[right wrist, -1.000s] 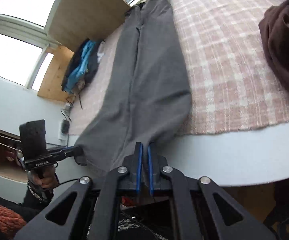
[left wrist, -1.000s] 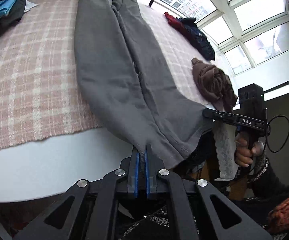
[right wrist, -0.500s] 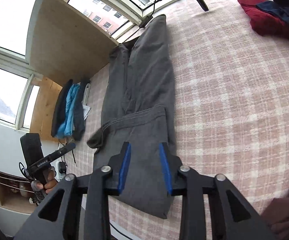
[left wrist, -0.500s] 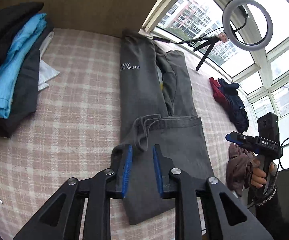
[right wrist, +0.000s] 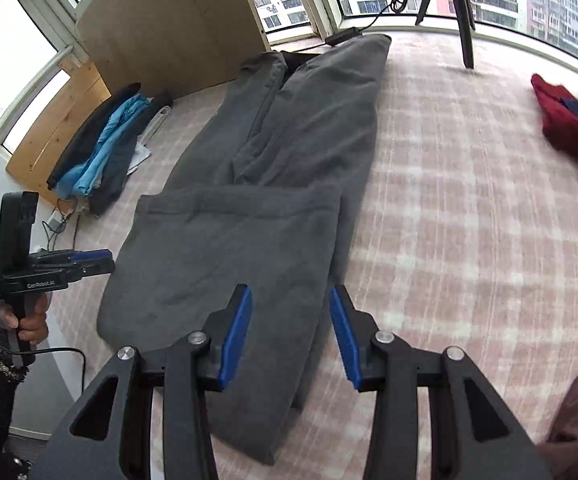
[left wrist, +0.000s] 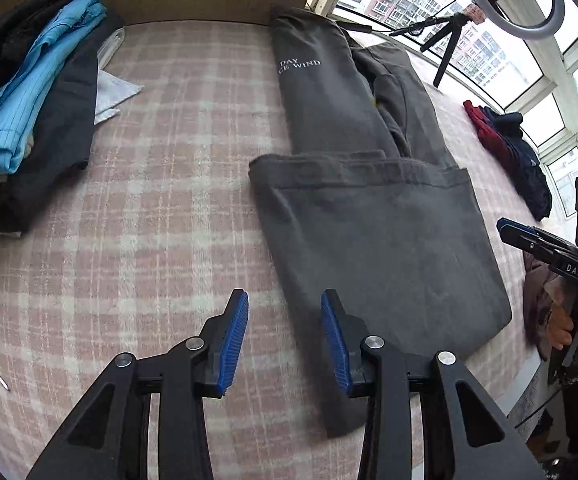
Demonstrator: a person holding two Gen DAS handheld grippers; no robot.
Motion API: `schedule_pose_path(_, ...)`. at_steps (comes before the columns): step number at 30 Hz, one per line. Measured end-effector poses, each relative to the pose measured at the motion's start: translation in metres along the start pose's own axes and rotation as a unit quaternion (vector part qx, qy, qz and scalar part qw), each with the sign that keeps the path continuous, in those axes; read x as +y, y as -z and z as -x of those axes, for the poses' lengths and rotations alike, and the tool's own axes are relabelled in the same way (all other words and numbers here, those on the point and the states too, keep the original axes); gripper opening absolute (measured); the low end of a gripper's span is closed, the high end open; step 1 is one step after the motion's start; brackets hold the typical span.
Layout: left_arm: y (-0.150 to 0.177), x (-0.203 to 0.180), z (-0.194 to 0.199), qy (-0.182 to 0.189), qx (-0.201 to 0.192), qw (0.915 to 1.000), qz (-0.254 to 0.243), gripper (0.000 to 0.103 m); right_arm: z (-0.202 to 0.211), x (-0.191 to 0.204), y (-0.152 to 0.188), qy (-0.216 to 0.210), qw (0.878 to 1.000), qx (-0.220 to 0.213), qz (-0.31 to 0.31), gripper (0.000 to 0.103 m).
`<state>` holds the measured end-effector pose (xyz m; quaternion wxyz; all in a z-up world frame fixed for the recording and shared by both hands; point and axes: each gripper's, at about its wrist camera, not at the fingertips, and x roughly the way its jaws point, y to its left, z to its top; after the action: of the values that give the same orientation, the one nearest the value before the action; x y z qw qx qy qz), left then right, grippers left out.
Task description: Fold clothes
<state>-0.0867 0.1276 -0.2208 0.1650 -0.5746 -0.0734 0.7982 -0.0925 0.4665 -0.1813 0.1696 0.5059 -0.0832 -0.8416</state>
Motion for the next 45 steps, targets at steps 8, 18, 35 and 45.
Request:
schedule_pose_path(8,-0.045,0.003,-0.029,-0.01,-0.001,0.9995,-0.03,0.037,-0.043,-0.01,-0.032,0.011,1.0,0.009,0.012,0.04)
schedule_pose_path(18,-0.055,-0.01,-0.023,0.041,-0.045,0.9948,-0.082,0.006,-0.046,-0.003,-0.029,0.014,0.999,-0.001,0.038,0.039)
schedule_pose_path(35,-0.08,-0.043,-0.003,0.057,-0.067,0.9799,-0.179,0.007,-0.018,-0.034,-0.026,-0.065,0.996,-0.047,-0.039,0.006)
schedule_pose_path(45,-0.084,-0.048,-0.007,0.021,-0.028,0.9725,-0.23,0.034,-0.026,-0.045,-0.025,-0.05,0.998,-0.026,-0.042,0.03)
